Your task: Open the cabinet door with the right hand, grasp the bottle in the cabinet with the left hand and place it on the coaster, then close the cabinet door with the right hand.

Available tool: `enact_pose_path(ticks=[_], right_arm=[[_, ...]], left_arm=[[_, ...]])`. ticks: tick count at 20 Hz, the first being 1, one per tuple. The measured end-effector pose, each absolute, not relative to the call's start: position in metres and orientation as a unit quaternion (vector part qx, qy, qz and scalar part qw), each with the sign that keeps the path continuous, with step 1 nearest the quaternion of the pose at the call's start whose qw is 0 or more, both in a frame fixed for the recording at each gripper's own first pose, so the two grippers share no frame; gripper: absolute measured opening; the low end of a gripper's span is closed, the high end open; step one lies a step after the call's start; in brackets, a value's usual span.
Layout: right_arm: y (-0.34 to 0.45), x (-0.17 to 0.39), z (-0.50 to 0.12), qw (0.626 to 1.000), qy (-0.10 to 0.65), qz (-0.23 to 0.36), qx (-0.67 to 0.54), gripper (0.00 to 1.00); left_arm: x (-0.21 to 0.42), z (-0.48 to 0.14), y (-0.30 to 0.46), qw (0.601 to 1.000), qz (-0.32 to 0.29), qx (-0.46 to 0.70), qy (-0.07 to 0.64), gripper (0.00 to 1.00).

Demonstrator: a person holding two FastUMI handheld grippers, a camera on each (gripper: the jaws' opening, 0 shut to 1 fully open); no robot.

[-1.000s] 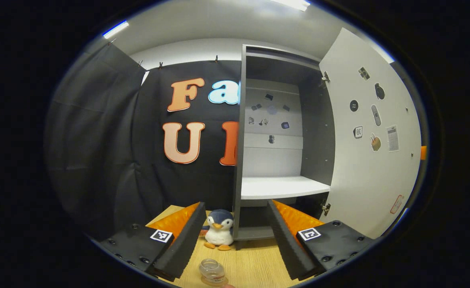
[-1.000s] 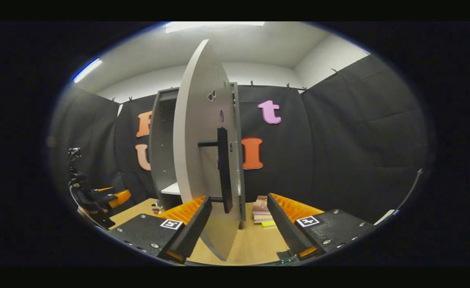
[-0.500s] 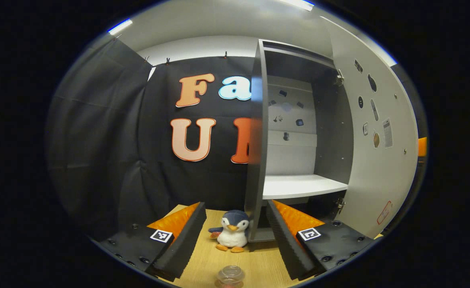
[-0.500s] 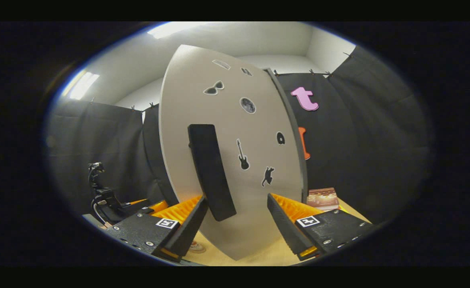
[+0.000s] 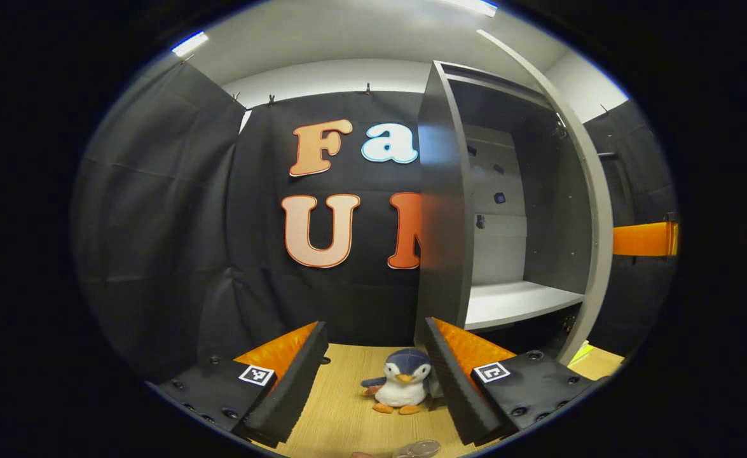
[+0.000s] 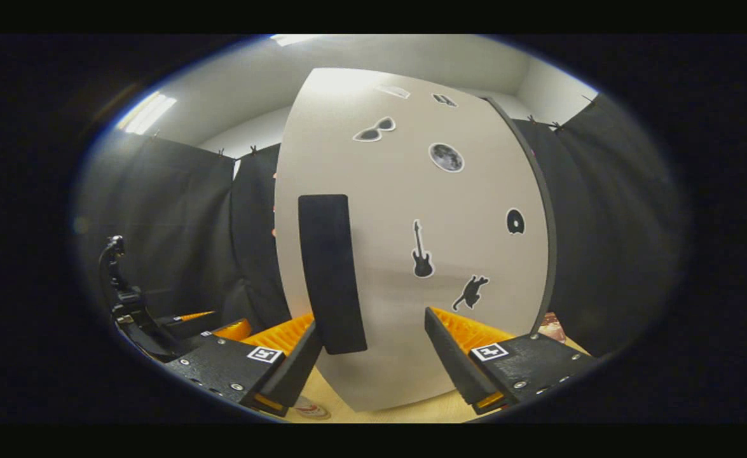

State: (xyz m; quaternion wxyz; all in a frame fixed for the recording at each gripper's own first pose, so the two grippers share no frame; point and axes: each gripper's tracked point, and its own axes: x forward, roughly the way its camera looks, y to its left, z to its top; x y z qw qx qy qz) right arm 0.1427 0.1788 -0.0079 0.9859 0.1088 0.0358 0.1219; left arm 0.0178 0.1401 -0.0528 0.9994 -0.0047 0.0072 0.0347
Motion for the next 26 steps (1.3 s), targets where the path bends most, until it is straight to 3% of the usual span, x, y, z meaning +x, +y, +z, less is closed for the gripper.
enact_pose_path(ticks=[1, 11, 15, 20, 26], right_arm=[[0.18, 0.143, -0.009, 0.986, 0.038, 0.12, 0.109, 0.93], [0.197, 0.163, -0.013, 0.982, 0.05, 0.1, 0.153, 0.92], [0.198, 0.171, -0.017, 0.989, 0.048, 0.072, 0.117, 0.91], [0.2, 0.172, -0.022, 0.995, 0.045, 0.042, 0.079, 0.93], [0.199, 0.172, -0.023, 0.993, 0.05, 0.049, 0.098, 0.94]], left_arm=[[0.021, -0.053, 0.143, 0.999, 0.033, -0.005, 0.006, 0.97], [0.043, -0.061, 0.149, 1.0, -0.001, -0.018, 0.016, 0.97], [0.048, -0.064, 0.15, 0.999, -0.013, -0.024, 0.02, 0.98], [0.047, -0.069, 0.156, 0.999, -0.007, -0.036, 0.026, 0.97], [0.038, -0.07, 0.159, 0.999, 0.013, -0.029, 0.032, 0.98]])
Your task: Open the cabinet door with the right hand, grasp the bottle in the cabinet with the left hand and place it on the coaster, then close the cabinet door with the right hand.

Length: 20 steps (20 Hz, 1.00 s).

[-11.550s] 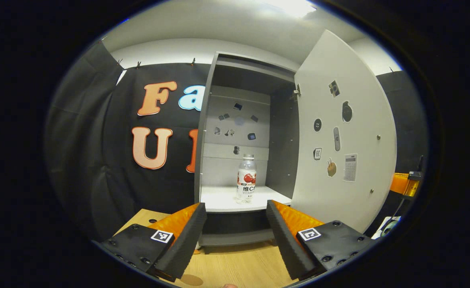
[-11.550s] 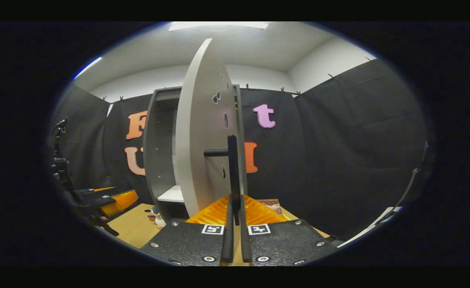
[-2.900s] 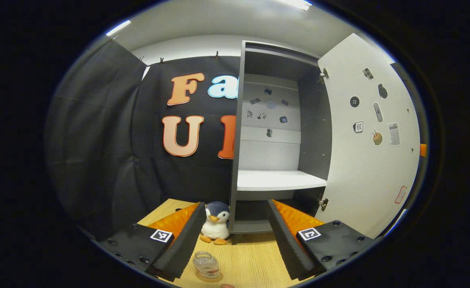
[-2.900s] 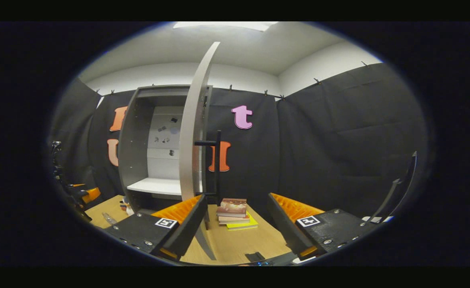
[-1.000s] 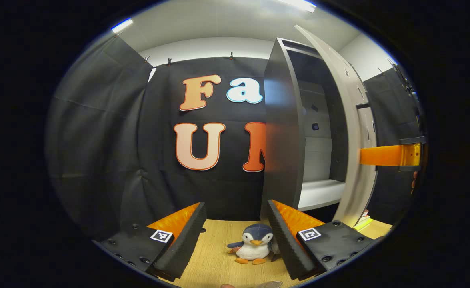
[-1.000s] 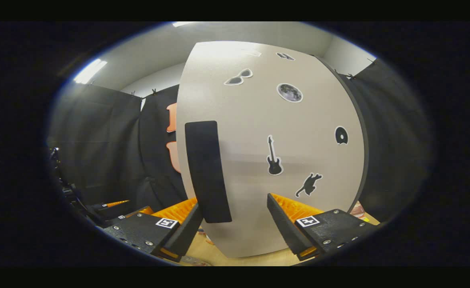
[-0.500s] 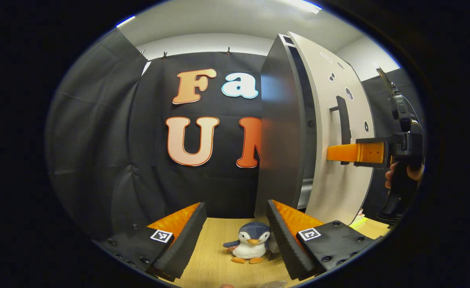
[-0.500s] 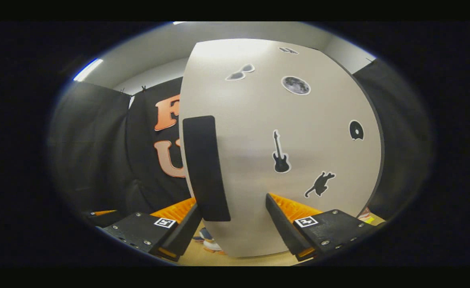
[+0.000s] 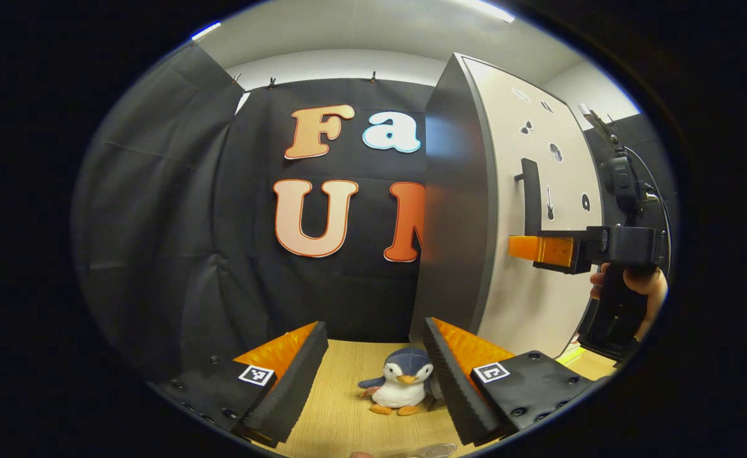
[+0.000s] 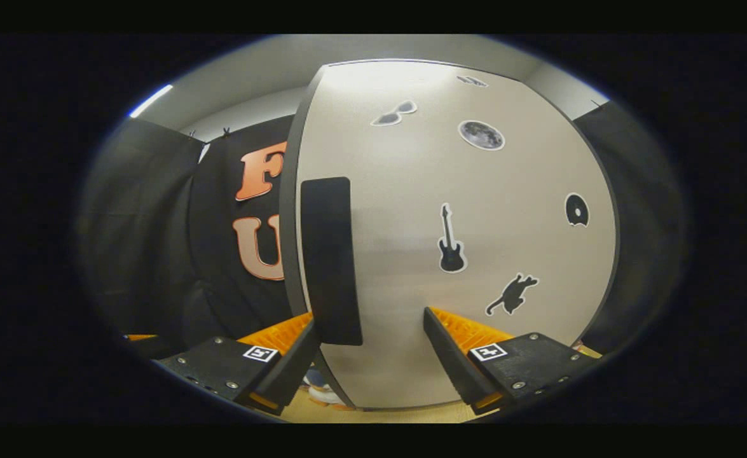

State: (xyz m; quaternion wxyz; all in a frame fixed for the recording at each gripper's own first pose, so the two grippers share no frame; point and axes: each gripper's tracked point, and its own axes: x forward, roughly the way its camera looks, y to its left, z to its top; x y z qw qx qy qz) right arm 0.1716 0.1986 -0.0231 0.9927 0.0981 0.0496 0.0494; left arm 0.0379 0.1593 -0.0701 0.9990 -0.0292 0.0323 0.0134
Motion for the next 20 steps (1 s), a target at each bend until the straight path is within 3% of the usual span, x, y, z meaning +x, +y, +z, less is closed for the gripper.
enact_pose_path(ticks=[8, 20], right_arm=[[0.207, 0.162, -0.028, 0.987, 0.05, 0.102, 0.114, 0.95], [0.138, 0.081, -0.011, 0.99, 0.023, 0.1, 0.099, 0.95]], left_arm=[[0.029, -0.058, 0.151, 0.999, 0.039, -0.016, 0.031, 0.98], [0.016, -0.037, 0.109, 0.998, 0.062, -0.011, 0.016, 0.98]])
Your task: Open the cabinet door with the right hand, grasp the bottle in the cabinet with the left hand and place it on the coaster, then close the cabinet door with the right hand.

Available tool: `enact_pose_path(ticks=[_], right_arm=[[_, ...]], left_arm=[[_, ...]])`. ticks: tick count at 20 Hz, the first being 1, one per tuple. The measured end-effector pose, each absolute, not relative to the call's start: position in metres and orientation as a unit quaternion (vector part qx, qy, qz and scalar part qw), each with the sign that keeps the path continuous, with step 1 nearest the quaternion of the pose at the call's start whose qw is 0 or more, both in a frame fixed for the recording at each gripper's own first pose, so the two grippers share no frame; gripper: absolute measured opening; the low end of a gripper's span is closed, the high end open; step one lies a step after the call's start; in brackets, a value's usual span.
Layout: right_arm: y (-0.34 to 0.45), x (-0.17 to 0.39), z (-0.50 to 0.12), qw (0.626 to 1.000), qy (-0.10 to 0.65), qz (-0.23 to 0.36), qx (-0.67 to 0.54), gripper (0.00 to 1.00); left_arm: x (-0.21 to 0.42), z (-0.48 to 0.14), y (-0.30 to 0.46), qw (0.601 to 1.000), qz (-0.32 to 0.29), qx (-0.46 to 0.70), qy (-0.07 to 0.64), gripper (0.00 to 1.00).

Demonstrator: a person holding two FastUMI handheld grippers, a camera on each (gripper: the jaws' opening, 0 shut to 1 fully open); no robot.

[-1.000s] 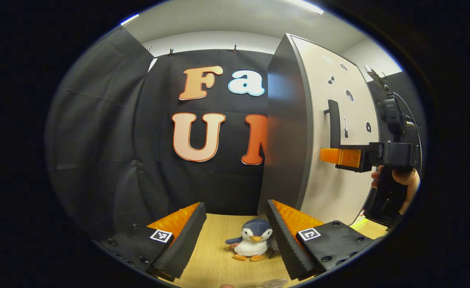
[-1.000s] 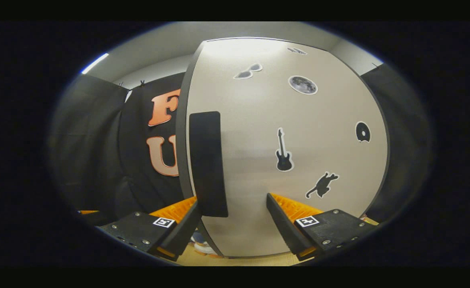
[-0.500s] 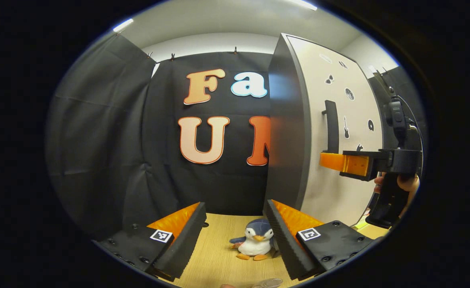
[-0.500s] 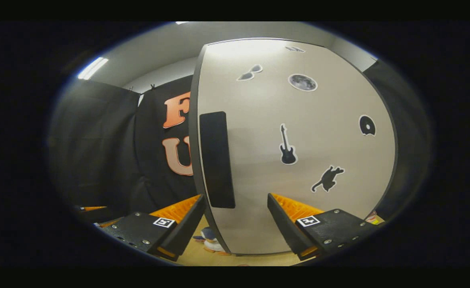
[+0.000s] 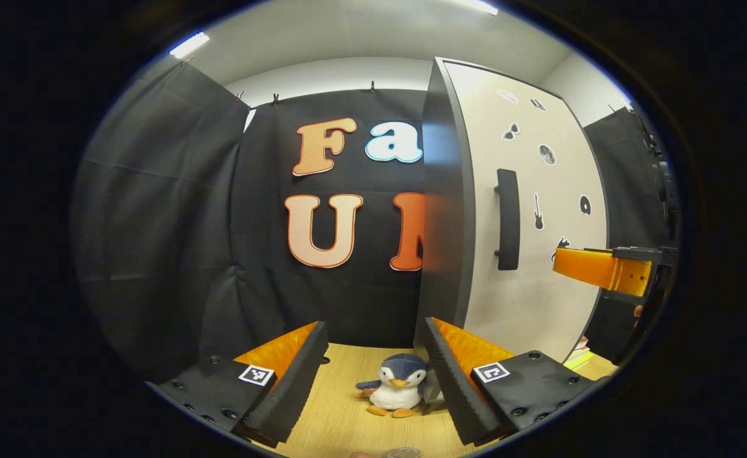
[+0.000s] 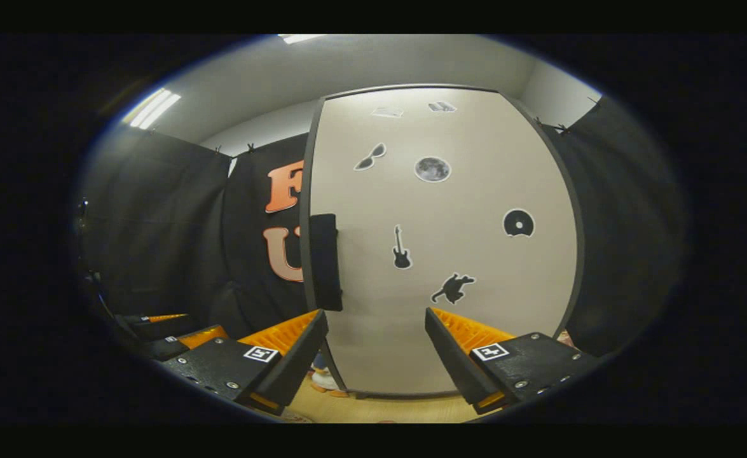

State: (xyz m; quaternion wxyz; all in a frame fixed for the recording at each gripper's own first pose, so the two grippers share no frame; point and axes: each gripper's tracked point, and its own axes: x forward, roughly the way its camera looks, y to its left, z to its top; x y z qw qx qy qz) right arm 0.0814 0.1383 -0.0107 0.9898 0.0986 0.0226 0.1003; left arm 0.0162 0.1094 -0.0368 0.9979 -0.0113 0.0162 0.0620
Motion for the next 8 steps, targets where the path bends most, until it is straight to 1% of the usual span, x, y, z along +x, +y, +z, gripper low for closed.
enact_pose_path(ticks=[8], right_arm=[[0.09, 0.03, -0.026, 0.992, 0.026, 0.098, 0.081, 0.95]], left_arm=[[-0.018, -0.017, 0.075, 0.997, 0.076, -0.001, 0.001, 0.98]])
